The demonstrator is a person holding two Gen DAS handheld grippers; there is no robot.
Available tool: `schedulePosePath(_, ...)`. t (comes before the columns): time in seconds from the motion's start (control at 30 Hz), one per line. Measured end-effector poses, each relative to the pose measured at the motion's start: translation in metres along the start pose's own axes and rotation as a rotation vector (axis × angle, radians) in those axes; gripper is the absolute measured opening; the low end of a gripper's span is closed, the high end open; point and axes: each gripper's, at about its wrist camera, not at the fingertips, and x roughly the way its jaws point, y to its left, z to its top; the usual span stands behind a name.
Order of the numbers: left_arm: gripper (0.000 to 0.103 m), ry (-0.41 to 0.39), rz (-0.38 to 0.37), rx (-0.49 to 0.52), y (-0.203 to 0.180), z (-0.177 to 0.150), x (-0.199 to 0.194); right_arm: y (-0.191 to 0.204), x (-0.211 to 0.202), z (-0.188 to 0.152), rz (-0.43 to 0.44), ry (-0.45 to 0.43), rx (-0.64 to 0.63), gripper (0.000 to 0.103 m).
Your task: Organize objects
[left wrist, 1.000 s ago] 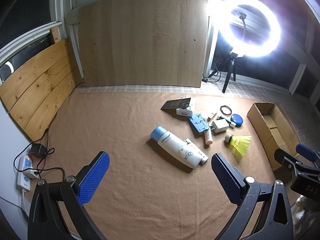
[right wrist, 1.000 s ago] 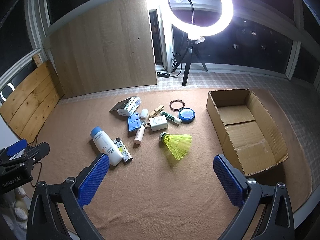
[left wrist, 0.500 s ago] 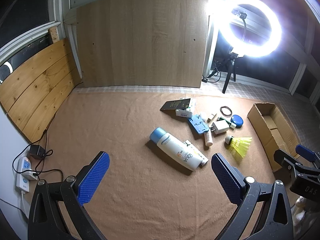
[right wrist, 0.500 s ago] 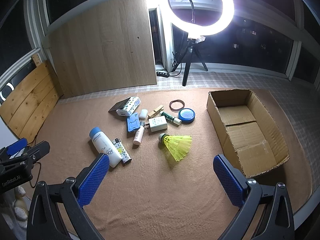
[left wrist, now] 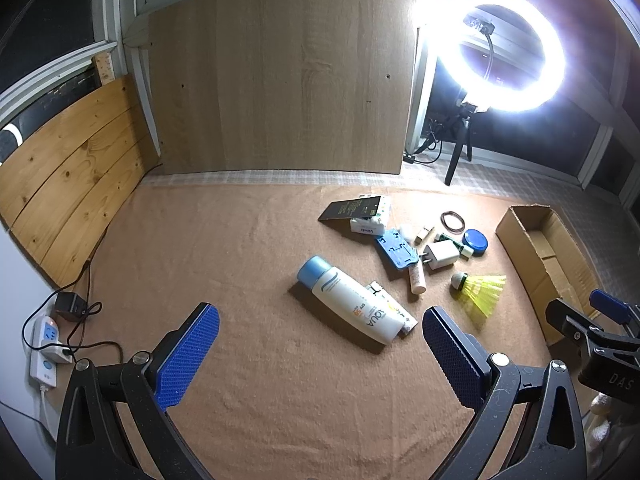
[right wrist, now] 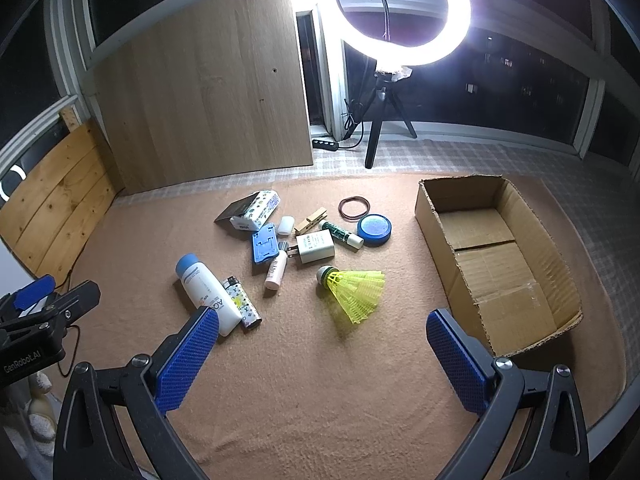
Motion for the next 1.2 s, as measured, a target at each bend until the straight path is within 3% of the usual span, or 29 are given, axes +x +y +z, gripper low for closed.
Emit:
schedulePosePath(0.73, 0.103, 0.021, 0.009, -0.003, 0.007, -0.001, 0.019, -0.002, 0.014, 0.005, 0.008, 0.017, 0.005, 0.103)
schedulePosePath(1.2, 0.103, 0.125, 0.038, -0.021, 0.020, 0.006, 0.088, -0.007, 0.040, 0.009, 0.063, 0.067, 0.009, 0.102)
